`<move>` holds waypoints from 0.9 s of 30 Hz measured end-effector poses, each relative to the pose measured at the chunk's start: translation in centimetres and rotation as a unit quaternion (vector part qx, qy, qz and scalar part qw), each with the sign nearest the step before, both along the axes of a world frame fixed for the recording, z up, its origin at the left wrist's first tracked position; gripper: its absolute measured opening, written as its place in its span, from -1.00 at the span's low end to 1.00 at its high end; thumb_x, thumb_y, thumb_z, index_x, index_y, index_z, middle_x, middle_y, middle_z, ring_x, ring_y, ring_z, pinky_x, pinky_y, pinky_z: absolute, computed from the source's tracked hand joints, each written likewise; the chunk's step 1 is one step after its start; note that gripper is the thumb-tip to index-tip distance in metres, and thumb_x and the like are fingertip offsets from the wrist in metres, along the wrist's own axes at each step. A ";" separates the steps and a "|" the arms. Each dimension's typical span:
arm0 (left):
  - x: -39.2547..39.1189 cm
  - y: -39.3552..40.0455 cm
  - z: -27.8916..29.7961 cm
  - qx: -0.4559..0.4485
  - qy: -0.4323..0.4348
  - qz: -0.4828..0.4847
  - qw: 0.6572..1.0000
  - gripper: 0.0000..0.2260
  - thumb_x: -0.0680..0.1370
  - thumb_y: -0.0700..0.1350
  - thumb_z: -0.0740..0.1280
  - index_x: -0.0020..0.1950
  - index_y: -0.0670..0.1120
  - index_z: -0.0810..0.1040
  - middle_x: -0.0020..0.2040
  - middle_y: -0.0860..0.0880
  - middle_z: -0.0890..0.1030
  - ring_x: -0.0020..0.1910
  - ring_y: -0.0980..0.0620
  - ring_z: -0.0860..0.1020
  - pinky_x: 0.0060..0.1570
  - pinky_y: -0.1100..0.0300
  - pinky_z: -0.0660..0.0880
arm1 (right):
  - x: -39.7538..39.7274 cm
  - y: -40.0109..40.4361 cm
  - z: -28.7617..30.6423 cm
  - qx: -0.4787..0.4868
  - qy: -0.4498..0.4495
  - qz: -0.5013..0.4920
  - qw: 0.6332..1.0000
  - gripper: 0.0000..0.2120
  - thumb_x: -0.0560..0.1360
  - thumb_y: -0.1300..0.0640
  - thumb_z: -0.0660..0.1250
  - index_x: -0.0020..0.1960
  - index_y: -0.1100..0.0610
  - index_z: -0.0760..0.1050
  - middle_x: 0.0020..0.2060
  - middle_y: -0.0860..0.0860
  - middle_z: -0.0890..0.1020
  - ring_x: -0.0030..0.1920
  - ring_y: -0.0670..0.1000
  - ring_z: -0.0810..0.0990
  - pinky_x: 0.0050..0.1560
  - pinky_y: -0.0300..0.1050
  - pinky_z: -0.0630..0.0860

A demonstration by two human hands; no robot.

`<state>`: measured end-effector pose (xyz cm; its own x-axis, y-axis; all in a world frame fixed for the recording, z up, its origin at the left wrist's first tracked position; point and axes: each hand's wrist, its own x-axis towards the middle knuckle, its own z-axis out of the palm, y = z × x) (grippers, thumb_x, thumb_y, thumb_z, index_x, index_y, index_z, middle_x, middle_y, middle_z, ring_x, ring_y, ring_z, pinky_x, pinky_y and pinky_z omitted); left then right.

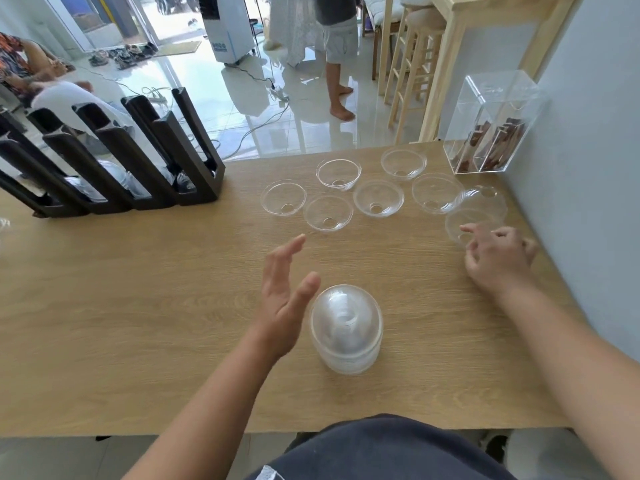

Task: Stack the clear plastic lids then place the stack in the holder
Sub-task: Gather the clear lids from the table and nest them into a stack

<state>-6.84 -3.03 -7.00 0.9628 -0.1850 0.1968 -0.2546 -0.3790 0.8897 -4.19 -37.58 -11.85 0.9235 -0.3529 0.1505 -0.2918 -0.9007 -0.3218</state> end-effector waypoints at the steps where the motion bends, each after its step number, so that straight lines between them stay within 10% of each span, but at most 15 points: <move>1: 1.5 0.2 -0.1 0.014 0.005 0.015 1.000 -0.58 0.48 0.25 0.21 0.34 0.26 0.36 0.35 0.09 0.38 0.37 0.17 0.33 0.35 0.06 0.30 | -0.2 0.2 0.3 0.015 -0.018 0.003 1.000 -0.59 0.43 0.22 0.33 0.24 -0.05 0.48 -0.05 0.00 0.65 0.12 0.15 0.46 0.16 0.05 0.17; 4: 6.0 0.4 -1.4 0.181 0.022 0.015 0.983 -0.67 0.49 0.12 0.31 0.25 0.21 0.50 0.41 0.09 0.35 0.45 -0.04 0.20 0.44 -0.06 0.15 | -1.4 2.0 2.0 0.273 -0.104 0.015 0.956 -0.59 0.48 0.26 0.34 0.23 -0.11 0.43 -0.18 -0.03 0.64 -0.09 0.05 0.57 0.03 0.01 0.42; 8: 10.3 -0.2 -2.2 0.414 0.014 -0.044 0.909 -0.68 0.51 0.06 0.32 0.27 0.23 0.50 0.57 0.12 0.12 0.55 -0.13 -0.12 0.49 -0.14 -0.10 | -1.8 5.5 3.7 0.768 -0.121 -0.117 0.618 -0.63 0.53 0.42 0.19 0.15 -0.01 0.43 -0.29 0.08 0.66 -0.30 -0.03 0.63 -0.20 -0.22 0.51; 10: 11.7 -0.6 -2.3 0.486 0.013 -0.077 0.871 -0.65 0.52 0.06 0.27 0.30 0.26 0.47 0.60 0.11 0.03 0.55 -0.13 -0.22 0.46 -0.16 -0.22 | -2.1 6.4 2.8 0.810 -0.046 -0.156 0.563 -0.65 0.53 0.42 0.16 0.14 0.04 0.45 -0.30 0.09 0.66 -0.35 -0.02 0.64 -0.26 -0.22 0.54; 13: 12.5 -1.7 -2.8 0.522 0.005 -0.103 0.846 -0.63 0.52 0.02 0.24 0.32 0.26 0.47 0.55 0.15 0.20 0.56 -0.16 -0.19 0.44 -0.14 -0.24 | -2.8 6.4 1.3 0.772 -0.011 -0.174 0.611 -0.72 0.54 0.35 0.20 0.20 0.12 0.45 -0.23 0.09 0.61 -0.32 -0.02 0.60 -0.25 -0.21 0.50; 17: 11.0 -1.9 -2.9 0.470 -0.026 -0.095 0.877 -0.65 0.55 0.03 0.28 0.34 0.21 0.49 0.34 0.23 0.44 0.54 -0.05 0.04 0.41 -0.06 -0.08 | -3.8 5.5 0.3 0.582 0.035 -0.085 0.808 -0.55 0.46 0.09 0.44 0.30 0.05 0.41 0.11 0.08 0.51 -0.08 -0.07 0.53 -0.09 -0.18 0.48; 21: 7.3 -0.6 -0.8 0.086 0.118 -0.033 0.989 -0.72 0.56 -0.13 0.36 0.26 0.06 0.60 0.16 0.12 0.61 0.23 0.07 0.52 0.28 0.03 0.40 | -4.6 5.7 -0.5 0.327 0.087 -0.004 0.941 -0.17 0.20 -0.20 0.57 0.38 -0.18 0.29 0.39 -0.07 0.21 0.39 0.04 0.26 0.39 0.00 0.25; 24: 5.1 0.7 -0.6 -0.197 0.278 0.036 0.939 -0.74 0.55 -0.22 0.34 0.20 0.00 0.59 0.10 -0.02 0.65 0.06 0.05 0.60 0.10 0.13 0.47 | -4.5 5.7 -0.8 0.213 0.087 0.015 0.973 -0.07 0.17 -0.27 0.54 0.44 -0.19 0.21 0.47 -0.12 0.20 0.43 0.10 0.17 0.39 0.05 0.17; 27: 3.3 2.3 -2.4 -0.290 0.354 0.085 0.885 -0.69 0.49 -0.18 0.41 0.22 -0.04 0.53 0.12 -0.10 0.60 -0.04 0.02 0.60 0.05 0.12 0.50 | -4.5 5.8 -1.7 0.172 0.073 0.016 0.982 -0.11 0.20 -0.25 0.53 0.44 -0.18 0.23 0.40 -0.14 0.36 0.34 0.11 0.27 0.29 0.04 0.25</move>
